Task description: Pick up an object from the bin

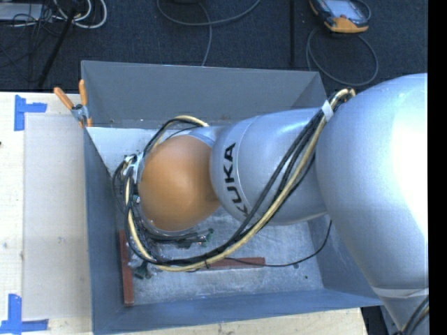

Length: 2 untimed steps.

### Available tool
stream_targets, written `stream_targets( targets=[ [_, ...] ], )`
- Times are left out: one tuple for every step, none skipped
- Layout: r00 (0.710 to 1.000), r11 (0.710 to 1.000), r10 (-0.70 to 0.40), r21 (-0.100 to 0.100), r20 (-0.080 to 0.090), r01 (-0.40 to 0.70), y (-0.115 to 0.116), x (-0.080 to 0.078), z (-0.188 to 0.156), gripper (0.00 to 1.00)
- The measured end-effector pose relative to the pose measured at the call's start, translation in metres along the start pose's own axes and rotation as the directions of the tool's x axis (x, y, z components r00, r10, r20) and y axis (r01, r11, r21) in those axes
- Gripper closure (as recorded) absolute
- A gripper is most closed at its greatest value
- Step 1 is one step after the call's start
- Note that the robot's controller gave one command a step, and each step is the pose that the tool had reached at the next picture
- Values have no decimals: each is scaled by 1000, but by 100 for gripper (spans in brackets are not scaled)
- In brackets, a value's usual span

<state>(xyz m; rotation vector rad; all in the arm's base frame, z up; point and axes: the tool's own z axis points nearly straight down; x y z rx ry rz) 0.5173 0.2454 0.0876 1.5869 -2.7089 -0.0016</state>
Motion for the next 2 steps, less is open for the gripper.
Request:
stream_targets(
  targets=[
    [1000, 1000, 0, 0, 1, 0, 0, 0, -11, 100],
    [1000, 1000, 1, 1, 1, -1, 0, 0, -22, 100]
  ],
)
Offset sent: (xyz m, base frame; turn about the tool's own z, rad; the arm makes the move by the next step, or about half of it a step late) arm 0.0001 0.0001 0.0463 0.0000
